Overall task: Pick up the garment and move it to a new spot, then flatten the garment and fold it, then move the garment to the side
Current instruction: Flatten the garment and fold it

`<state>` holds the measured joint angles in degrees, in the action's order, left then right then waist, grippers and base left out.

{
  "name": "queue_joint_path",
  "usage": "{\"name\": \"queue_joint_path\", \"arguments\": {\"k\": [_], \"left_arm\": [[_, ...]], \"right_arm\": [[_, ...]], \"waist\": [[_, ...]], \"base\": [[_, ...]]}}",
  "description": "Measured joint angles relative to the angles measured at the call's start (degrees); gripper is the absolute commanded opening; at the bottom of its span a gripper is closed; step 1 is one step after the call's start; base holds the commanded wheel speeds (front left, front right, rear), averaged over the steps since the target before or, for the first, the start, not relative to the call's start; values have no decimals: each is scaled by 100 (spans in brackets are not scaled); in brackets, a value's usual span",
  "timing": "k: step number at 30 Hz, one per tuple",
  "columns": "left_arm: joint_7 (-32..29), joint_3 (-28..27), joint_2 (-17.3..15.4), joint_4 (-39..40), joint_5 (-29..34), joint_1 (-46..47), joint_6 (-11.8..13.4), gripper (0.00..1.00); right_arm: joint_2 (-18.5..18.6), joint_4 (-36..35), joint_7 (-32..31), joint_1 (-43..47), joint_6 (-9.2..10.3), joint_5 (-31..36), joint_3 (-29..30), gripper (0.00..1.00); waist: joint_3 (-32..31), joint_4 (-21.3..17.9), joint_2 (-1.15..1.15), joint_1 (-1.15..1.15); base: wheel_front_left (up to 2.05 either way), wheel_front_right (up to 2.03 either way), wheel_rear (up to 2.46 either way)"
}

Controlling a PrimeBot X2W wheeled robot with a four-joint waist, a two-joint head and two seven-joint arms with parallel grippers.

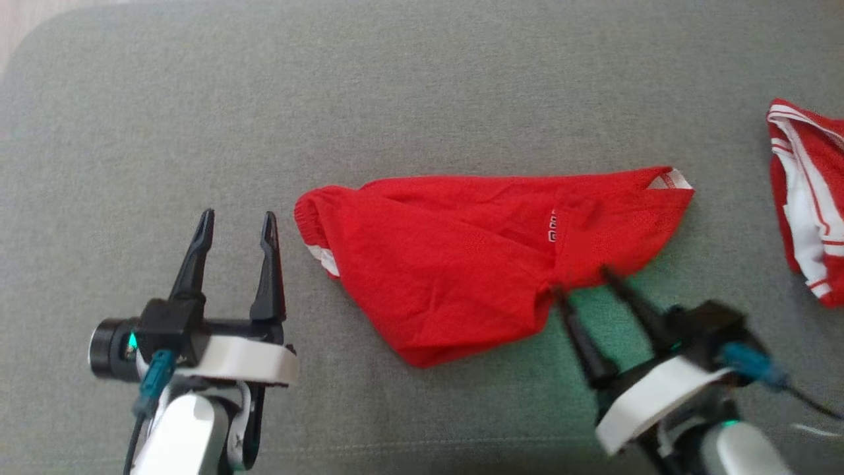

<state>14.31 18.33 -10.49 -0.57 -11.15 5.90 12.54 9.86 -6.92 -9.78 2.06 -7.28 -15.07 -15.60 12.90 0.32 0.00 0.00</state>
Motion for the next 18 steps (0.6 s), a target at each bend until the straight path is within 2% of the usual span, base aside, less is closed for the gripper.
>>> {"name": "queue_joint_path", "arguments": {"k": [3, 12, 13, 14, 15, 16, 18], "left_arm": [[0, -2, 42, -1, 44, 81, -2, 100], [0, -16, 170, -3, 91, 85, -55, 100], [0, -27, 175, -8, 92, 88, -65, 100], [0, -34, 178, -18, 92, 98, -77, 100], [0, -38, 183, -33, 92, 119, -99, 100], [0, -44, 190, -43, 93, 144, -101, 100], [0, -54, 209, -44, 100, 164, -102, 100]], "right_arm": [[89, 224, -137, 1, 0, -48, -448, 100], [387, 623, -359, -123, 0, 36, -1078, 100], [389, 688, -358, -197, 0, 52, -1148, 93], [389, 751, -358, -283, 0, 52, -1212, 38], [390, 800, -358, -369, 0, 49, -1256, 38], [393, 823, -349, -444, 0, 41, -1296, 0], [401, 824, -307, -552, 0, -13, -1344, 0]], "waist": [[50, 71, 0, 0], [183, 172, 0, 0], [198, 176, 0, 0], [208, 182, 0, 0], [214, 188, 0, 0], [219, 194, 0, 0], [222, 200, 0, 0]], "base": [[0, 0, 0], [0, 0, 0], [0, 0, 0], [0, 0, 0], [0, 0, 0], [0, 0, 0], [0, 0, 0]]}}
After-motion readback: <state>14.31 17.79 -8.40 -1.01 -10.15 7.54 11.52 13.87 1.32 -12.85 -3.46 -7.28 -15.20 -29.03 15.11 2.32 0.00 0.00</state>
